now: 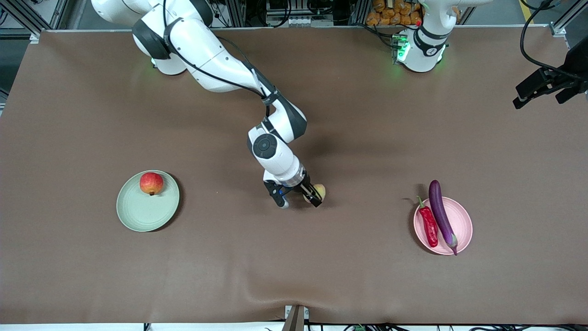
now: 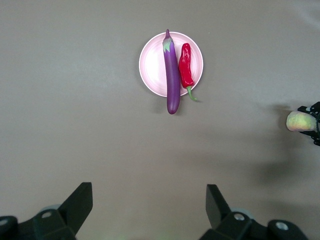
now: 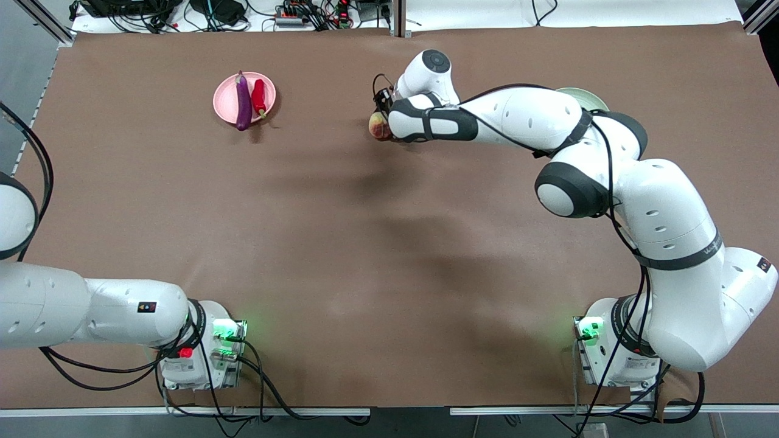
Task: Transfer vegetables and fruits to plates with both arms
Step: 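Release the pomegranate and grasp the yellow-green apple with the right gripper, then carry the apple with the right gripper onto the green plate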
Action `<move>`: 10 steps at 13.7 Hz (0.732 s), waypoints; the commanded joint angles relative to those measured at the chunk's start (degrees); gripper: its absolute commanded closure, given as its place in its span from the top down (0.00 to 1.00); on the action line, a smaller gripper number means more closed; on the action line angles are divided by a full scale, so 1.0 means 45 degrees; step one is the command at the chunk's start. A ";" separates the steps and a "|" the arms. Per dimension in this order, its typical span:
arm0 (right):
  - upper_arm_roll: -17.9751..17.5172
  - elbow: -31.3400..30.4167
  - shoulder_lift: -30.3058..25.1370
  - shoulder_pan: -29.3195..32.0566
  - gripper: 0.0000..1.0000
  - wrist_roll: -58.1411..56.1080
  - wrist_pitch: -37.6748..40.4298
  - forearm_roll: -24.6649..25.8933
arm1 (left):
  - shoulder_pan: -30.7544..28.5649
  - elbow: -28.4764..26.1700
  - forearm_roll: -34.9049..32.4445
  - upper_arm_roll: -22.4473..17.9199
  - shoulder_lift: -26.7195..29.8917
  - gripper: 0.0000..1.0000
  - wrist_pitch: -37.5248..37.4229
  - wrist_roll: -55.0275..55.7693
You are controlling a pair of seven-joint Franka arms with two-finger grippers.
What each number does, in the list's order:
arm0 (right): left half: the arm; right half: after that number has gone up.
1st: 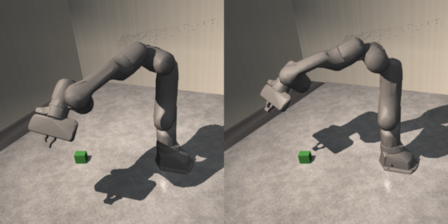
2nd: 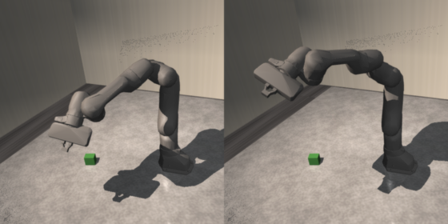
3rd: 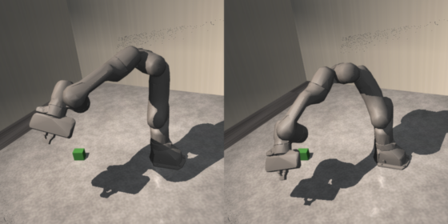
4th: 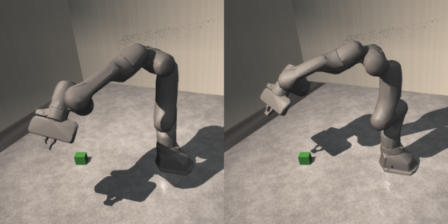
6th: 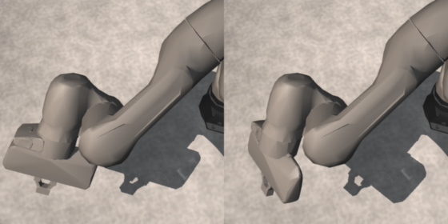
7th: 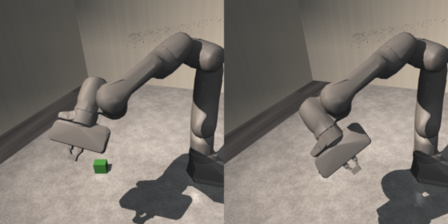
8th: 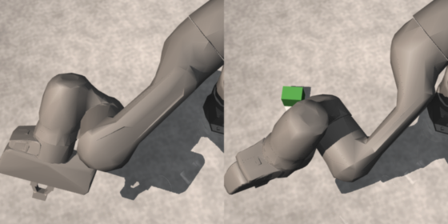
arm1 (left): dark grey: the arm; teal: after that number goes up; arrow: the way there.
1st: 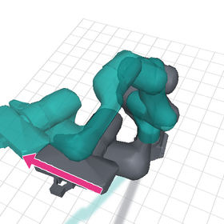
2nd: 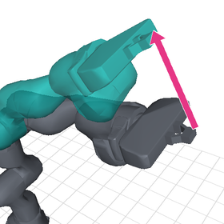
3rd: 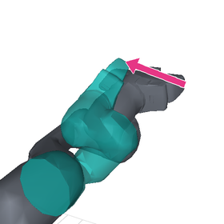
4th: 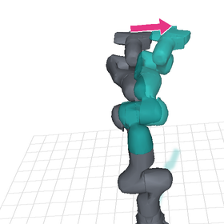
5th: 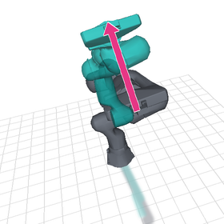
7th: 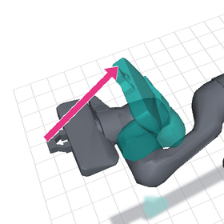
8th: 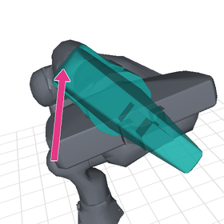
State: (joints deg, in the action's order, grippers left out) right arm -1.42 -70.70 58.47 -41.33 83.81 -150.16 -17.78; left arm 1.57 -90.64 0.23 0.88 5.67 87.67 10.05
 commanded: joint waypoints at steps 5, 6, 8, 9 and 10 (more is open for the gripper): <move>0.0140 0.1705 -0.0394 0.1308 0.00 -0.0108 0.3864 -0.0111 | -0.0193 0.0085 0.0065 0.0001 0.0088 1.00 -0.0537 -0.0340; 0.0120 0.1881 -0.0666 0.1738 0.00 -0.0631 0.5095 -0.0111 | -0.0174 0.0123 0.0065 0.0039 0.0050 1.00 -0.0537 -0.0282; 0.0178 0.1903 -0.1408 0.2655 0.00 -0.2677 0.7343 -0.0072 | -0.0154 0.0124 0.0065 0.0079 0.0049 1.00 -0.0537 -0.0281; 0.0333 0.1903 -0.1624 0.3143 0.00 -0.3790 0.8707 0.0025 | -0.0173 0.0124 0.0065 0.0098 0.0049 1.00 -0.0537 -0.0301; 0.0606 0.1903 -0.1684 0.3651 0.00 -0.5038 0.9707 0.0355 | -0.0173 0.0143 0.0065 0.0098 0.0069 1.00 -0.0537 -0.0320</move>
State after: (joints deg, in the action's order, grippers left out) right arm 0.73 -60.87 53.13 -28.91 69.88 -113.61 -17.42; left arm 1.29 -90.65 0.23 0.97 5.67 86.29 10.05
